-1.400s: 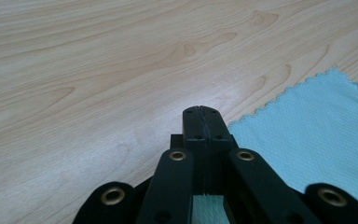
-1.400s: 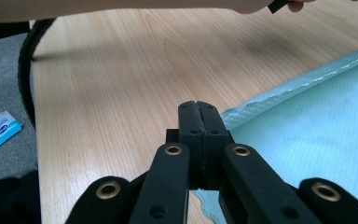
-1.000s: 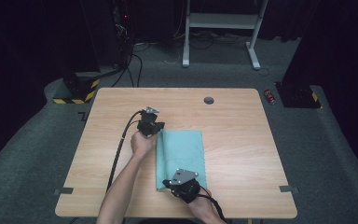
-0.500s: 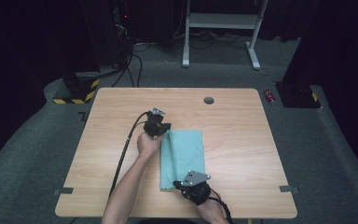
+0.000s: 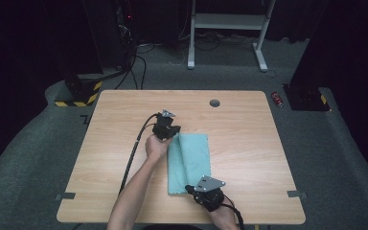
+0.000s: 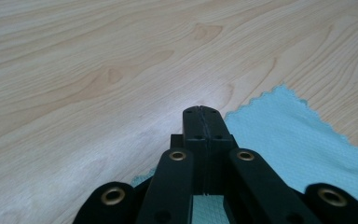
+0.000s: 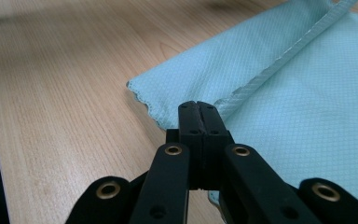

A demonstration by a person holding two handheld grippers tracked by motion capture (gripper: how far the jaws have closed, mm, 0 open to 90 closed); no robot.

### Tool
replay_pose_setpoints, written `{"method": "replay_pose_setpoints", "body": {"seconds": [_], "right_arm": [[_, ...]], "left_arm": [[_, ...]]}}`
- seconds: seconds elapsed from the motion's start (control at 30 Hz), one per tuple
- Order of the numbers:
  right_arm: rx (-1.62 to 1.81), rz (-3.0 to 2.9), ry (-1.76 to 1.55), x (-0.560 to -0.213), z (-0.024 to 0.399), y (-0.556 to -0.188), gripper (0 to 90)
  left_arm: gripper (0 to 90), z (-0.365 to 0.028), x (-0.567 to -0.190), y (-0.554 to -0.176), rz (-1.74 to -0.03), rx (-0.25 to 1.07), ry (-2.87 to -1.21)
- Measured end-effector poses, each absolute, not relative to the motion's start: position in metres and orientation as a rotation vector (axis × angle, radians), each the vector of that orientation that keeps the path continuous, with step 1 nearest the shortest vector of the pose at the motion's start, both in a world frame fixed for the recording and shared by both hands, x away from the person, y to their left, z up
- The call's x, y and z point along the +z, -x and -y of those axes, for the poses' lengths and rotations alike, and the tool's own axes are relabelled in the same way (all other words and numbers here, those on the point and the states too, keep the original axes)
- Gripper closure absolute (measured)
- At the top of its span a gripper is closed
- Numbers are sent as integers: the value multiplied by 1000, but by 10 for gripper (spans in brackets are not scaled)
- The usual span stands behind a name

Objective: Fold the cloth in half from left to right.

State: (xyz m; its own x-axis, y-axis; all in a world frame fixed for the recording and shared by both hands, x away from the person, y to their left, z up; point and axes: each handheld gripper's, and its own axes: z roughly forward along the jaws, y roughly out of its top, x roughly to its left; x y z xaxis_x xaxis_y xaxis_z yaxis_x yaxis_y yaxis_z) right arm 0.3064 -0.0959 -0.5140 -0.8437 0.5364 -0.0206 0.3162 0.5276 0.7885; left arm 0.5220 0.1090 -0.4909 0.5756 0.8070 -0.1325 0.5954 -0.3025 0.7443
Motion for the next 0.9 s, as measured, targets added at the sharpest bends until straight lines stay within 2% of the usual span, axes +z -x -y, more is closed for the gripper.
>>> {"method": "replay_pose_setpoints", "body": {"seconds": [0.9], "right_arm": [[1211,-2468,-814,-516,126,-302,900]], "left_arm": [[900,-72,-488,-529,-1044,316,-2060]]}}
